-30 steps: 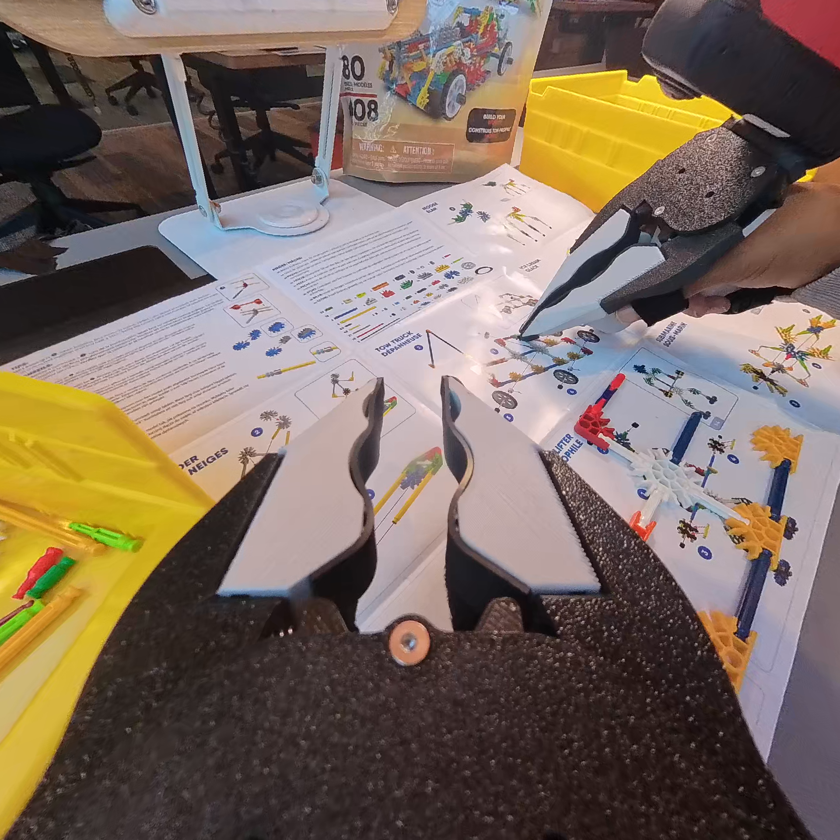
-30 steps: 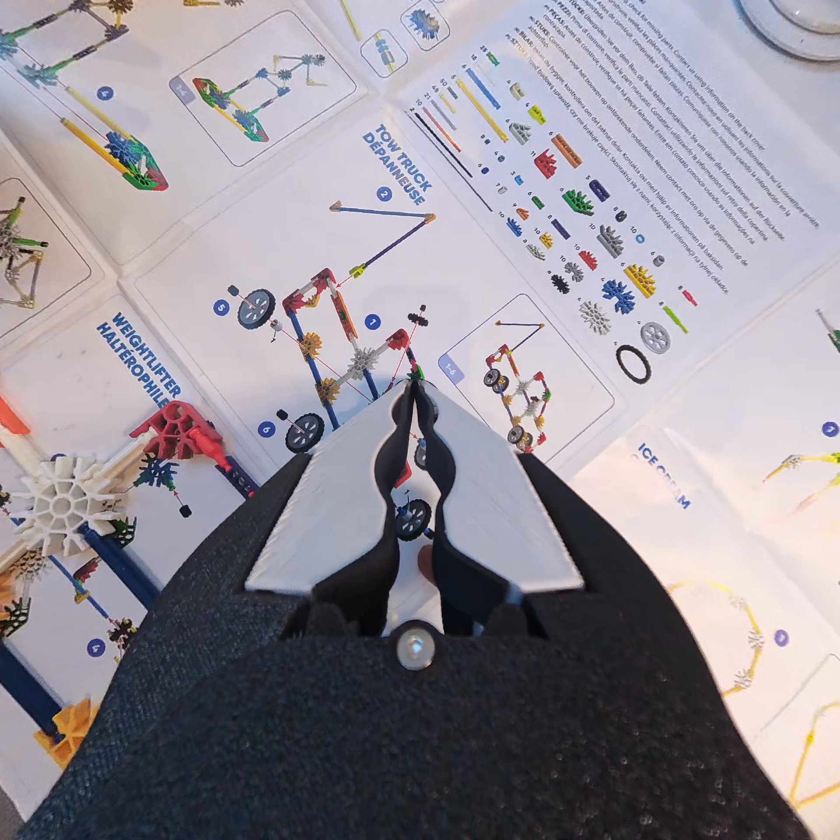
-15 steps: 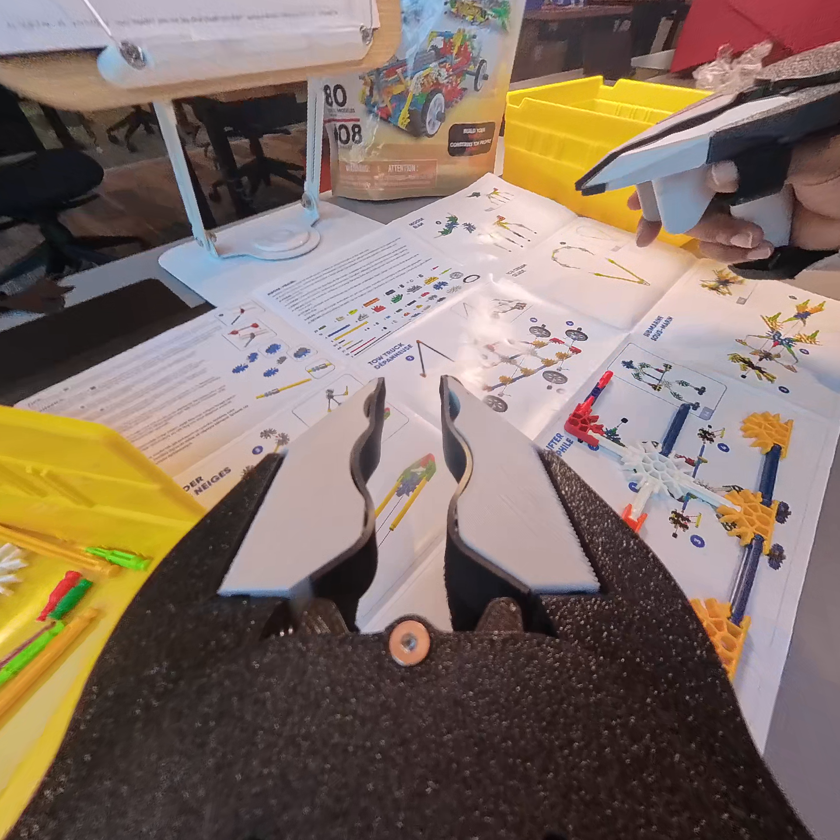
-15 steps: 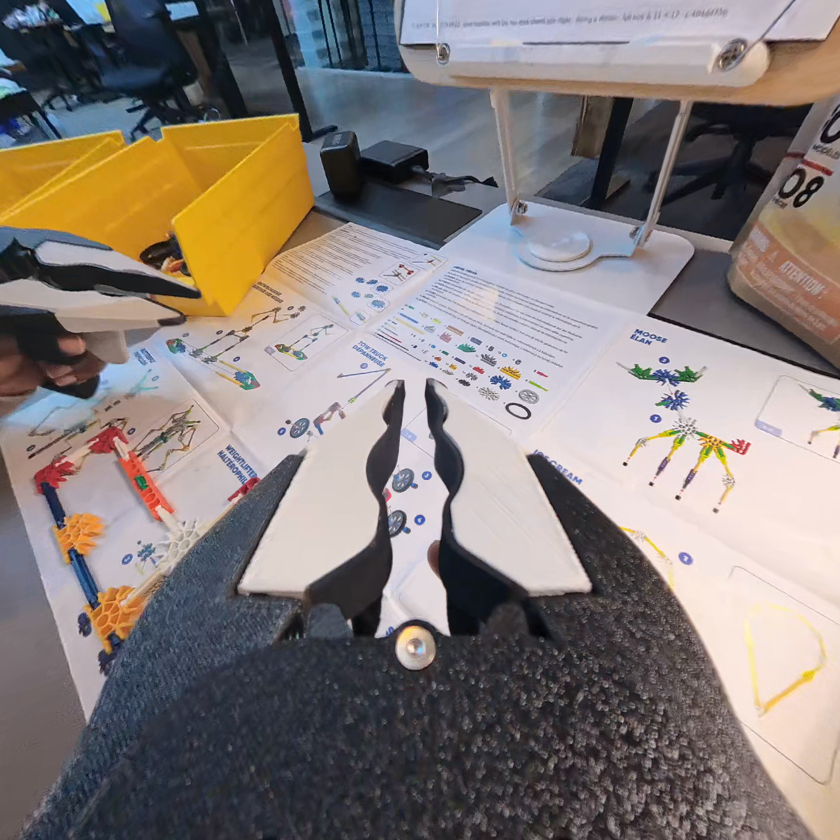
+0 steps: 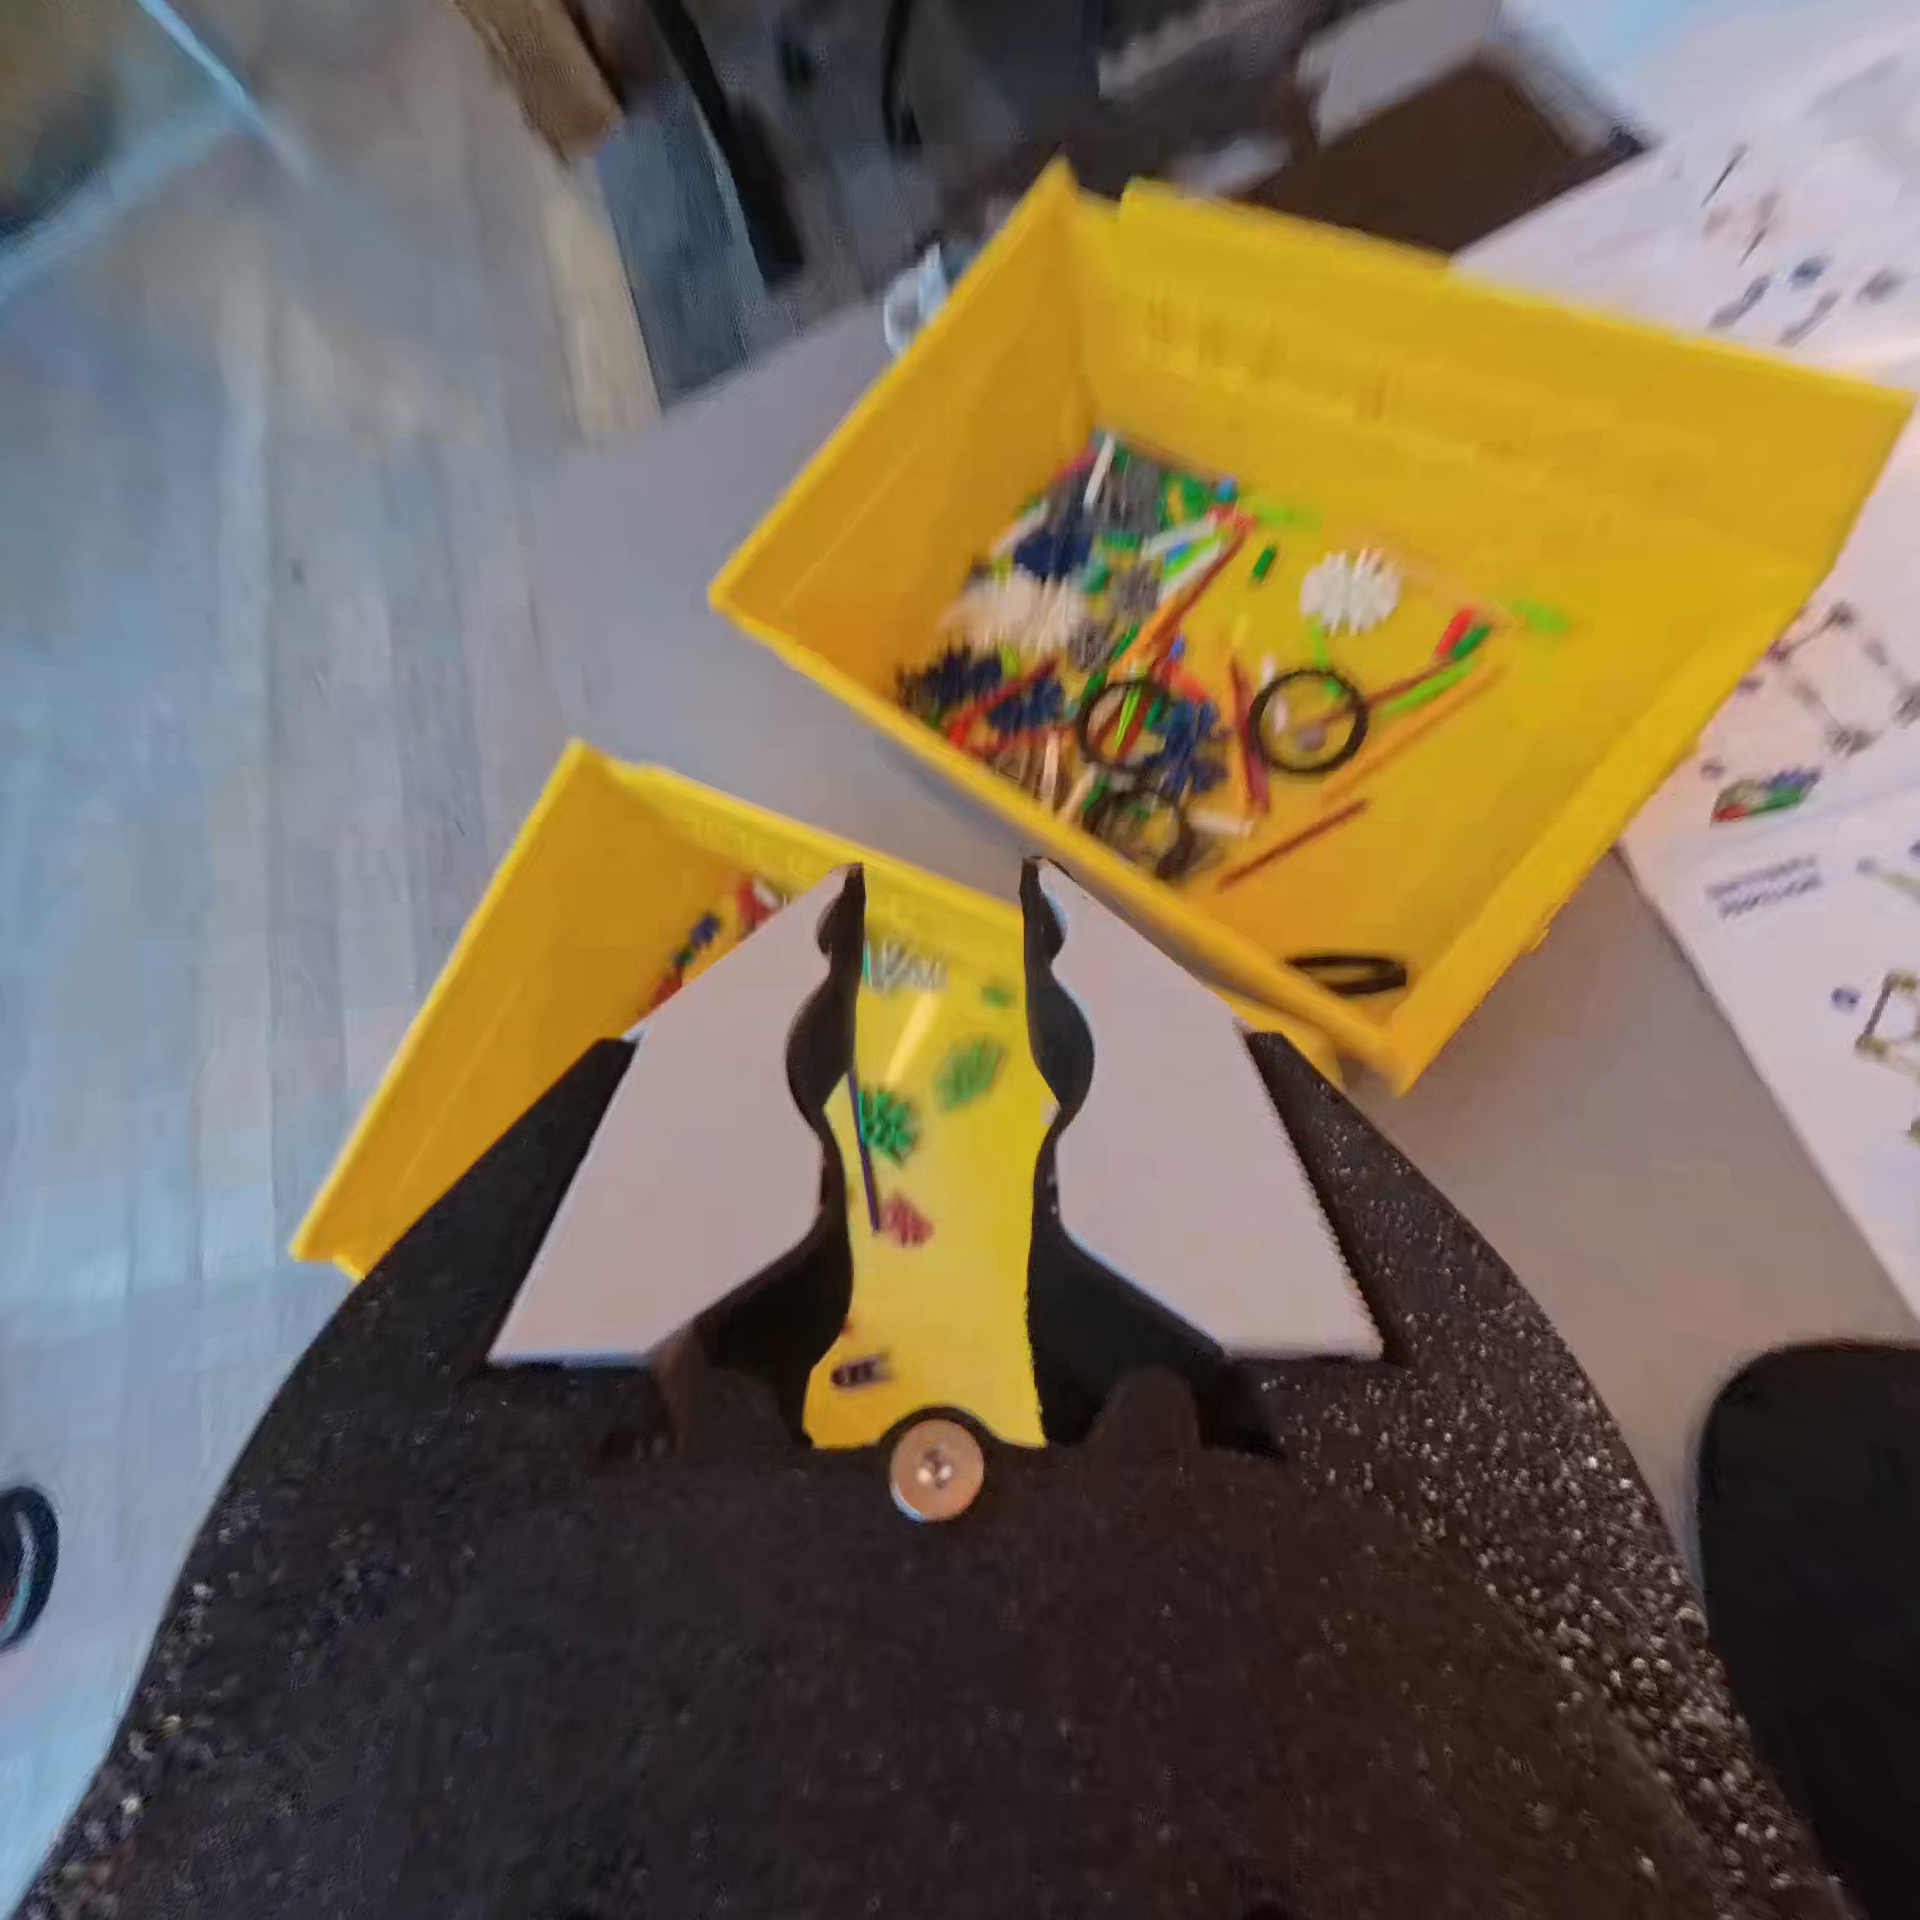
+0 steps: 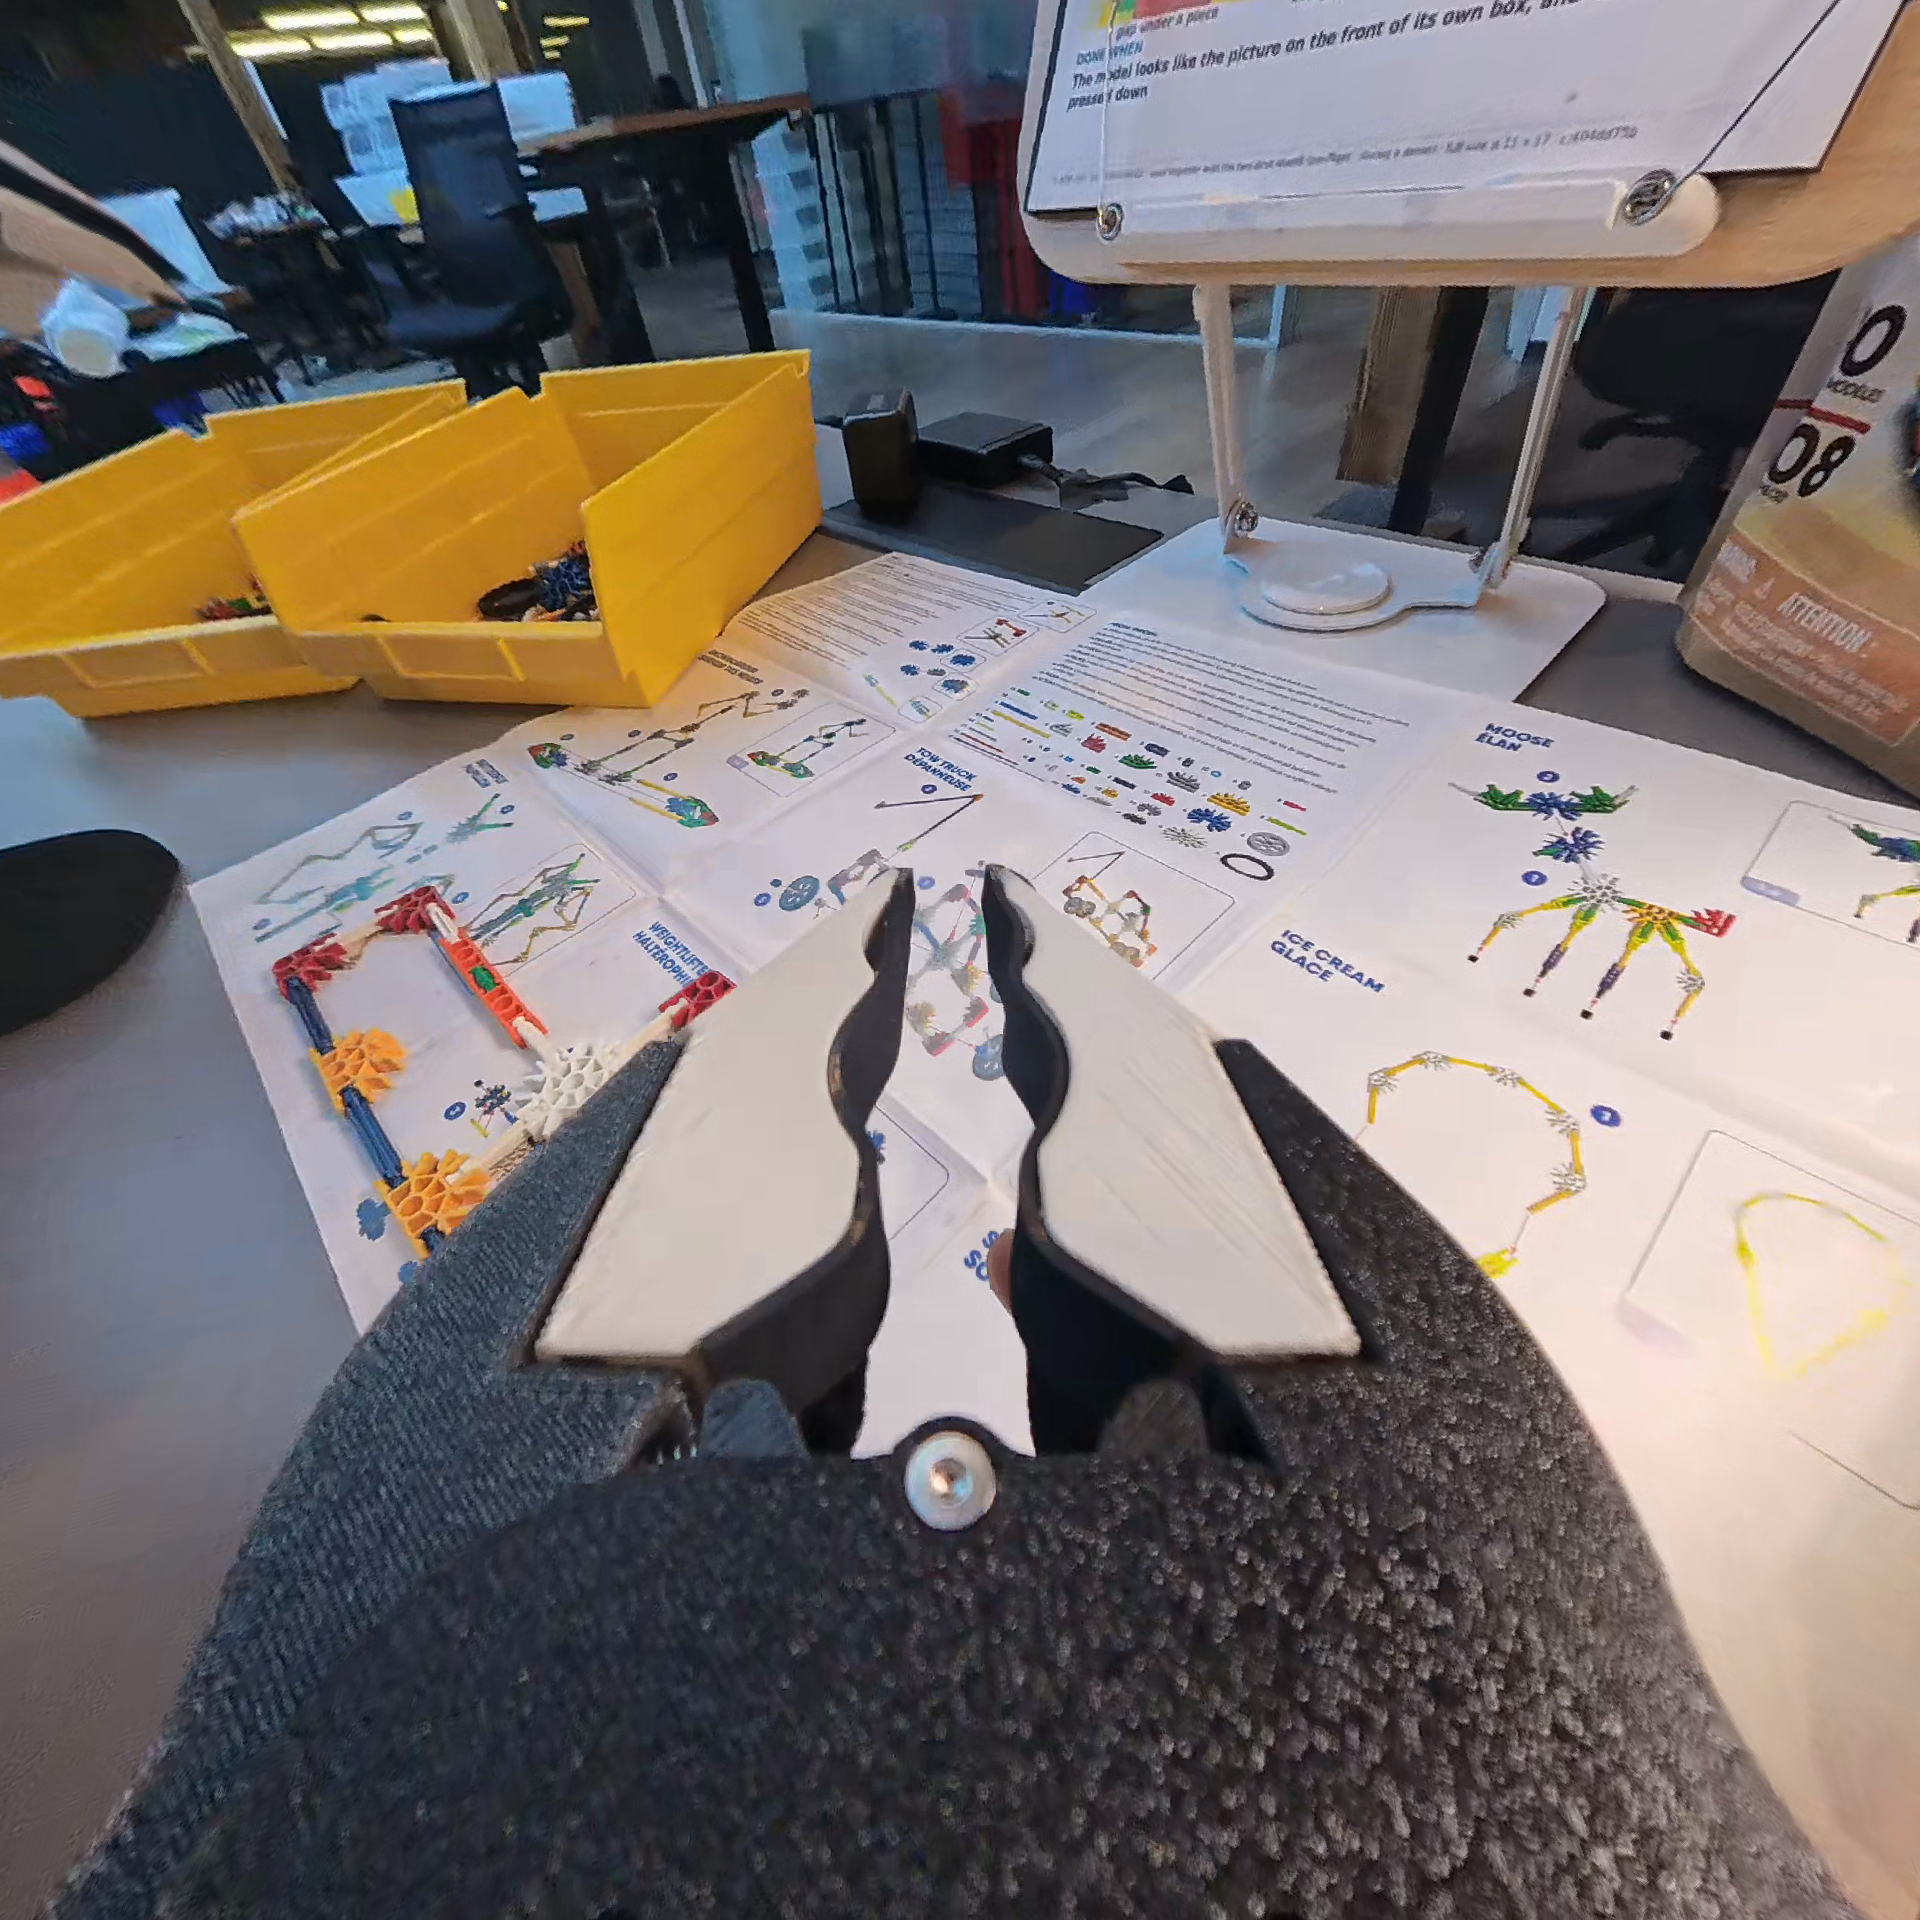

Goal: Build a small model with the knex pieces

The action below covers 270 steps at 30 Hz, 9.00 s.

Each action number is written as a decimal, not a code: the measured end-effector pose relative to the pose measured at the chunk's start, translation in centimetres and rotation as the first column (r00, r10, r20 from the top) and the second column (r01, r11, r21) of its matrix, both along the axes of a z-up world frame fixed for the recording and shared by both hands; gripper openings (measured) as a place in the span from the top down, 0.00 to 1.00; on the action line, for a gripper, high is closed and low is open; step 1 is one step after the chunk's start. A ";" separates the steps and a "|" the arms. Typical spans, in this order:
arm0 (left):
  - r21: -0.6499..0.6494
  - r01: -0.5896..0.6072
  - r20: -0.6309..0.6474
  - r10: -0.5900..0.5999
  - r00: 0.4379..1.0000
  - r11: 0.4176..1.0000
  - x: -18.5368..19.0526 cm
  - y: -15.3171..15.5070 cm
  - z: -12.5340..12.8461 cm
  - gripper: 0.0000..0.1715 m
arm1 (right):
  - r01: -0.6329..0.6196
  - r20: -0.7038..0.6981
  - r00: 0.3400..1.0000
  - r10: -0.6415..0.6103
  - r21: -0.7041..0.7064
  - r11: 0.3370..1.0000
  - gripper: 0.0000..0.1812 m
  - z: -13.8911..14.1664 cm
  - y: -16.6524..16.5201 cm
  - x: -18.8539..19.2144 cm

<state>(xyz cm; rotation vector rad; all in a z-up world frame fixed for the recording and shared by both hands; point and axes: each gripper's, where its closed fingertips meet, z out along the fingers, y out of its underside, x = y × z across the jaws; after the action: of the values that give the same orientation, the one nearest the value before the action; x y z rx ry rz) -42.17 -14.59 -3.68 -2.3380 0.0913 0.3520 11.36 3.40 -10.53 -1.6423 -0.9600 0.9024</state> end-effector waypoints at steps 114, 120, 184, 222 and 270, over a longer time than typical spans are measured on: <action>0.473 0.525 0.812 -0.581 0.051 0.708 45.8 7.7 -8.2 0.98 | -0.381 0.103 0.924 0.369 0.157 0.911 0.76 -1.2 -9.1 -6.3; 0.414 0.521 0.870 -0.492 0.014 0.747 46.3 7.8 -9.2 0.98 | -0.411 0.263 0.905 0.333 0.344 0.844 0.79 -2.6 -9.7 -6.8; 0.052 0.879 0.321 -0.842 0.434 0.473 45.6 11.5 -16.8 0.92 | -0.177 0.594 0.768 0.241 -0.164 0.970 0.88 -10.5 -4.5 -3.4; 0.023 0.915 0.341 -0.864 0.372 0.403 45.8 11.7 -17.3 0.92 | -0.395 0.729 0.528 0.436 -0.244 0.886 1.00 -10.0 -4.4 -4.8; 0.069 0.905 0.418 -0.836 0.356 0.419 44.6 11.3 -16.9 0.93 | -0.420 0.557 0.697 0.452 -0.195 0.887 0.89 -7.4 -4.2 -4.1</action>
<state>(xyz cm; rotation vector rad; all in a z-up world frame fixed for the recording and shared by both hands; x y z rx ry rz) 2.45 -3.30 -20.63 -2.0867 1.1950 -0.7212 7.23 -0.83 -17.94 -1.8140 -1.8417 0.7188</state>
